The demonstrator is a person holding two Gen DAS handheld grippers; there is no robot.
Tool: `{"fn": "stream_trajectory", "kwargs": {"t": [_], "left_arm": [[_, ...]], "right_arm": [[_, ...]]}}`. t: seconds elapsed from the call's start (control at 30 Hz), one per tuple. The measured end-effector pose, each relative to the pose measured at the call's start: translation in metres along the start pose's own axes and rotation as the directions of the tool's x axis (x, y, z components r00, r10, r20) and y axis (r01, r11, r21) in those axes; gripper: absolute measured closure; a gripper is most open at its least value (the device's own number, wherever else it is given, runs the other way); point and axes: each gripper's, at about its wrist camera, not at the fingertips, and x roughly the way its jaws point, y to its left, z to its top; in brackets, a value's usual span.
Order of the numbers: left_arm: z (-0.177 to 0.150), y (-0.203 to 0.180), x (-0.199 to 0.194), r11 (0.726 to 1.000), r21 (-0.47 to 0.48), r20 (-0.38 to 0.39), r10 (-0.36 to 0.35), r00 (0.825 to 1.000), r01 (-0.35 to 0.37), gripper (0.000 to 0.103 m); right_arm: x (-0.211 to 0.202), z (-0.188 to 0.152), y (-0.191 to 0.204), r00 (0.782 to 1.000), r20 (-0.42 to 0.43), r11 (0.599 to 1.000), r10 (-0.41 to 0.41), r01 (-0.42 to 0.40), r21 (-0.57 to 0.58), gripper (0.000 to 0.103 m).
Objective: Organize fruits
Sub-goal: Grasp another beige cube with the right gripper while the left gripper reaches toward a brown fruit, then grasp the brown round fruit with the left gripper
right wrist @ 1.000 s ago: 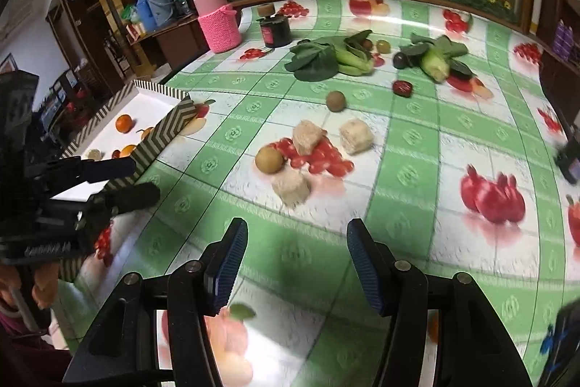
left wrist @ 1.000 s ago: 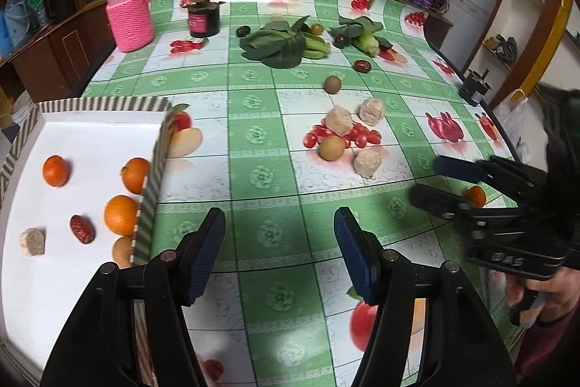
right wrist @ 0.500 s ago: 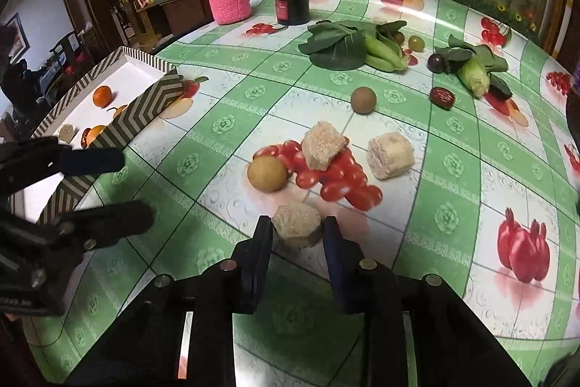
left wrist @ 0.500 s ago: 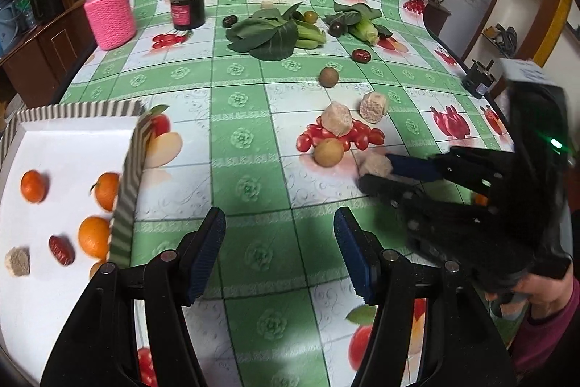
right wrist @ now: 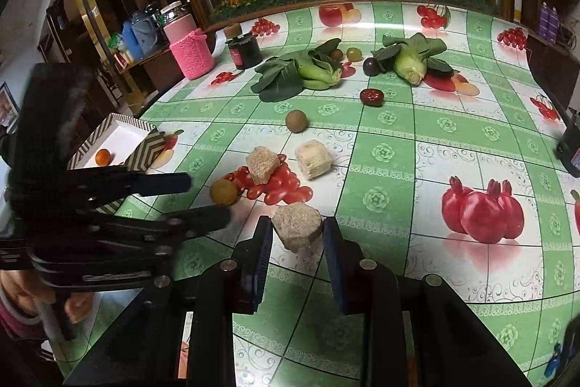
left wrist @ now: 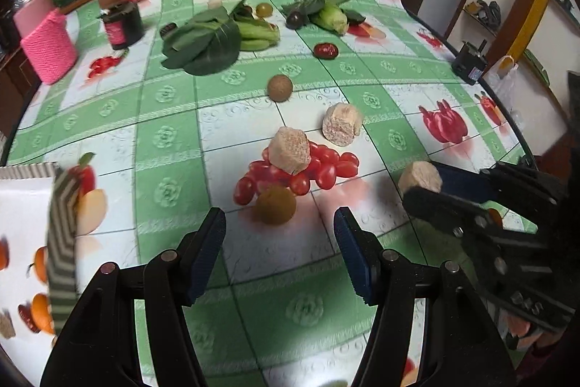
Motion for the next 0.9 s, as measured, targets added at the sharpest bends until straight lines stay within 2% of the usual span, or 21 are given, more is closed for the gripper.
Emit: {"fn": "stream_trajectory", "kwargs": {"t": [0.03,0.07,0.1,0.13,0.23,0.5,0.7,0.9], "left_arm": [[0.001,0.0,0.004,1.0,0.001,-0.005,-0.001,1.0,0.001,0.062],[0.001,0.0,0.009,1.0,0.002,-0.021,0.001,1.0,-0.001,0.069],[0.001,-0.001,0.008,1.0,0.01,-0.001,0.023,1.0,-0.023,0.078],[0.0,-0.001,0.008,1.0,0.016,-0.002,0.026,1.0,-0.026,0.081],[-0.001,0.005,0.005,1.0,-0.012,-0.002,0.004,1.0,-0.004,0.081],[-0.023,0.016,-0.029,0.997,-0.075,0.046,0.019,0.999,-0.016,0.081],[-0.049,0.023,-0.061,0.995,-0.093,0.066,0.028,0.997,-0.022,0.081],[-0.072,0.048,-0.092,0.989,-0.135,0.081,0.063,0.995,-0.052,0.081]], "right_arm": [[0.001,0.0,0.0,1.0,-0.001,1.0,0.004,-0.004,-0.002,0.074],[0.001,0.0,0.0,1.0,-0.003,1.0,0.008,-0.008,-0.004,0.074],[0.001,-0.001,0.0,1.0,-0.004,1.0,0.013,-0.013,-0.005,0.074],[0.002,-0.001,-0.001,1.0,-0.003,1.0,0.017,-0.017,-0.002,0.074],[0.001,-0.002,-0.002,1.0,-0.002,1.0,0.02,-0.02,0.005,0.074],[-0.002,-0.005,0.016,1.0,-0.016,0.999,0.021,-0.022,-0.039,0.074],[-0.007,-0.011,0.038,0.998,-0.014,0.997,0.058,-0.058,-0.047,0.074],[-0.004,-0.012,0.066,0.995,-0.021,0.993,0.101,-0.102,-0.062,0.074]]}}
